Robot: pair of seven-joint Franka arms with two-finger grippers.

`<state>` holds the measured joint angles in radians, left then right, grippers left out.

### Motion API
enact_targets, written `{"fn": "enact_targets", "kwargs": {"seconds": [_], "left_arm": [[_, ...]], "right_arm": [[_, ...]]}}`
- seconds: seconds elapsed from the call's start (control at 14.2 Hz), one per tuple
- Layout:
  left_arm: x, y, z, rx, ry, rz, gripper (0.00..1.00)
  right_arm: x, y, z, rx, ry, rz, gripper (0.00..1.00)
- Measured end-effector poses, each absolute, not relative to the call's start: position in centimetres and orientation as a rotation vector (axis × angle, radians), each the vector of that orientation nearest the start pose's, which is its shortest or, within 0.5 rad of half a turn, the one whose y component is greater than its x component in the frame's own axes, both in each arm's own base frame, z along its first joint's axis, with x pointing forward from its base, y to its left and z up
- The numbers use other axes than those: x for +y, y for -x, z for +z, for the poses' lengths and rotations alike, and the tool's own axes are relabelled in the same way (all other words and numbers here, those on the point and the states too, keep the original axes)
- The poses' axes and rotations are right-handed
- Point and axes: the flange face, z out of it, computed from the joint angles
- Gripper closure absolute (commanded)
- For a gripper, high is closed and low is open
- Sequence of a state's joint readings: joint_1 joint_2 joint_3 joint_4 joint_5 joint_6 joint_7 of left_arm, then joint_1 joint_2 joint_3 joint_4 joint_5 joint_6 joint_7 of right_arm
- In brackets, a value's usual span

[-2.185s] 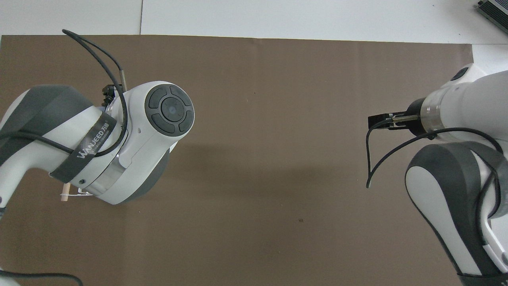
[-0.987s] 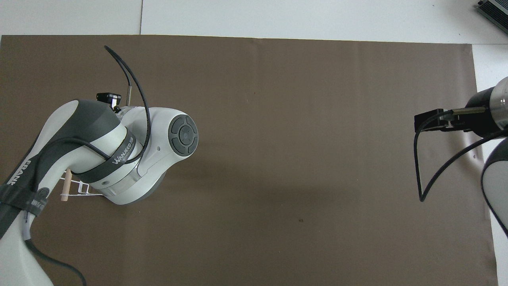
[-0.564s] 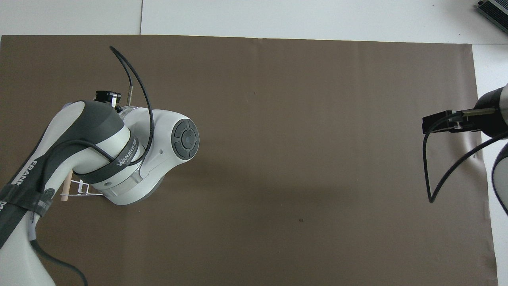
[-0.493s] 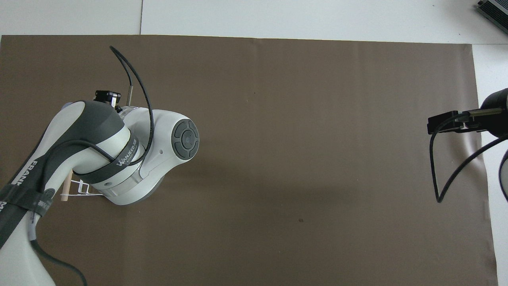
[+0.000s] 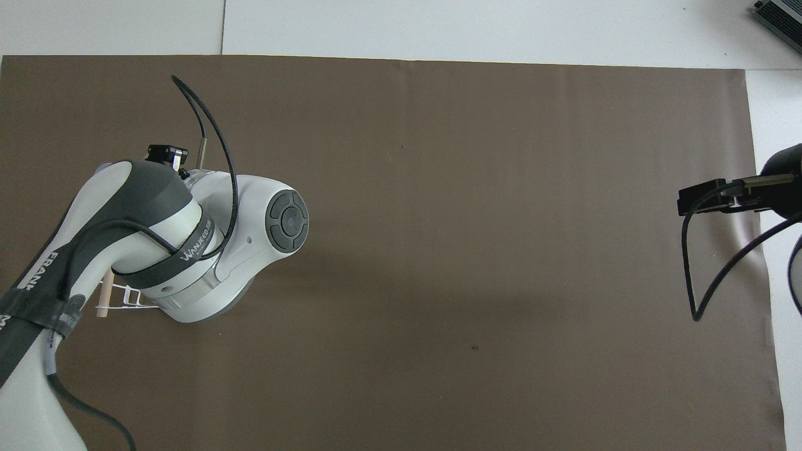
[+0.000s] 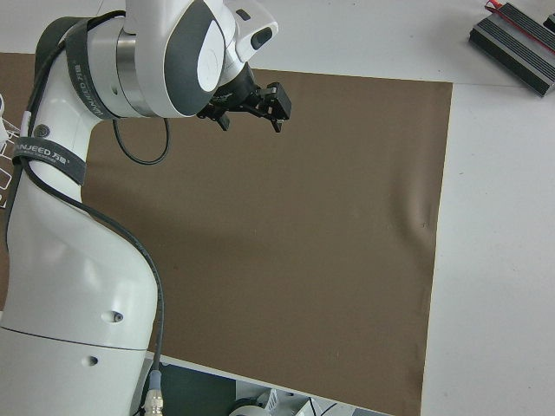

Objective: Hang cup on cup holder

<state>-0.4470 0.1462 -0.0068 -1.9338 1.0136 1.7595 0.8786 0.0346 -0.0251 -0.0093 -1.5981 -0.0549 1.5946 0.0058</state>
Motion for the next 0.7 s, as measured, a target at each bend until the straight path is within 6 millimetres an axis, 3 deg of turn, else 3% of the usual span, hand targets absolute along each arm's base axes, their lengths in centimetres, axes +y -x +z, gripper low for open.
{"fn": "enact_targets", "kwargs": {"seconds": [0.28,0.35,0.42,0.7], "left_arm": [[-17.91,-54.66,41.45,1.687,1.441,0.588,1.0],[-17.95,-54.7,41.42,1.691,1.44,0.581,0.65],[-17.86,-54.77,41.4,1.692,1.441,0.577,0.01],[-17.43,-55.02,41.33,1.695,1.447,0.566,0.0]], "right_arm": [[1.72,-54.84,62.83,-0.014,3.193,-0.039,0.0],[1.73,-54.84,62.83,-0.014,3.193,-0.039,0.0],[1.73,-54.83,62.82,-0.014,3.193,-0.039,0.0],[1.72,-54.83,62.81,-0.014,3.193,-0.039,0.0]]}}
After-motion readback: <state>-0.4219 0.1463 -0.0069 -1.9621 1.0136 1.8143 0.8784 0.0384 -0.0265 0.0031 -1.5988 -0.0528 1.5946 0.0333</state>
